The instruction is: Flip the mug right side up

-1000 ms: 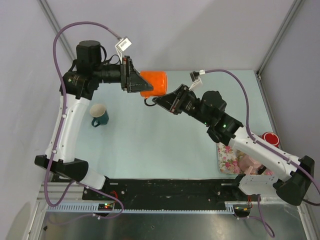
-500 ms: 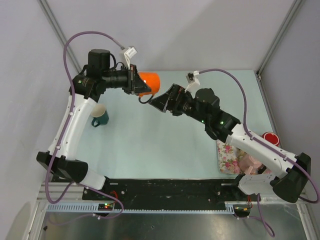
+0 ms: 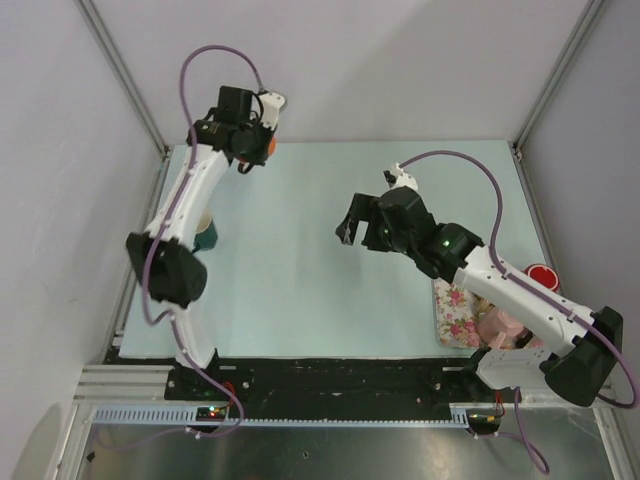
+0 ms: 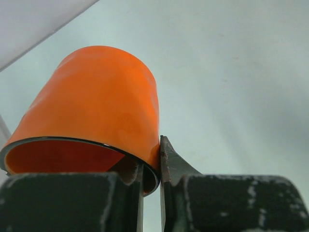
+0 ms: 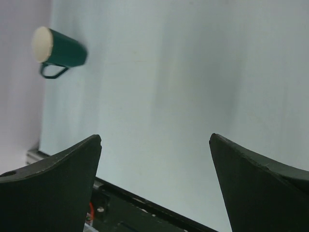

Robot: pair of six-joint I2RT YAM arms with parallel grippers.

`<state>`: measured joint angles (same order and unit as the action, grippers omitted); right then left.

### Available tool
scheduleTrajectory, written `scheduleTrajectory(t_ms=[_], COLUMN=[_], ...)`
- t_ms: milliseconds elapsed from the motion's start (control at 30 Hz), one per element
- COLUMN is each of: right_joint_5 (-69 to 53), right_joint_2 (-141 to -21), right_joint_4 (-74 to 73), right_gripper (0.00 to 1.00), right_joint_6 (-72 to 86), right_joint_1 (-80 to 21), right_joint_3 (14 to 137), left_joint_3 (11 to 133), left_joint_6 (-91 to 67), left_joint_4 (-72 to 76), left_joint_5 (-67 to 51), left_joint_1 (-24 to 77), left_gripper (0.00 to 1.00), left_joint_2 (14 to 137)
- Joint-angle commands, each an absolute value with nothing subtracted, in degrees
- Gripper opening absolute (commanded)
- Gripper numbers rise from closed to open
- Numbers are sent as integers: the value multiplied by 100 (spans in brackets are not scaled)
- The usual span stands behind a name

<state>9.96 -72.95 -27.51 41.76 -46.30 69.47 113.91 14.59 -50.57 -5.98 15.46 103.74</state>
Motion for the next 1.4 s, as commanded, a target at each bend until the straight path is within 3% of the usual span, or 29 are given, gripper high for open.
scheduleTrajectory(t_ms=[0, 167, 933, 1000, 1167, 1233, 1367], right_joint_5=[1718, 1846, 1986, 2050, 2218, 2310, 2688], right_joint_2=[-7060, -7029, -7089, -7028, -6878, -6837, -6785], right_joint_4=[-3567, -3843, -4421, -4507, -4794, -4993, -5643], right_gripper=[99, 99, 99, 99, 99, 100, 100], right_joint_6=[3846, 3764, 4042, 4036, 4038, 4057, 4125], right_joint_1=[-4601, -4541, -4139, -4100, -3890, -3715, -3104], right_joint_3=[7162, 7161, 7163, 7163, 7163, 7159, 7162], left_joint_3=[12331, 12531, 12533, 12570, 12803, 12974, 13356], left_joint_6=[2273, 2331, 2490, 2473, 2392, 2318, 2176], left_joint_4=[-4893, -4959, -5577, -5600, -5596, -5596, -5586], left_joint_5=[276, 102, -418, -445, -413, -488, -640], left_joint_1=[1094, 816, 566, 566, 553, 540, 534], left_gripper=[0, 0, 3, 12, 51, 61, 71], left_joint_2=[11552, 12315, 13577, 13603, 13574, 13523, 13404])
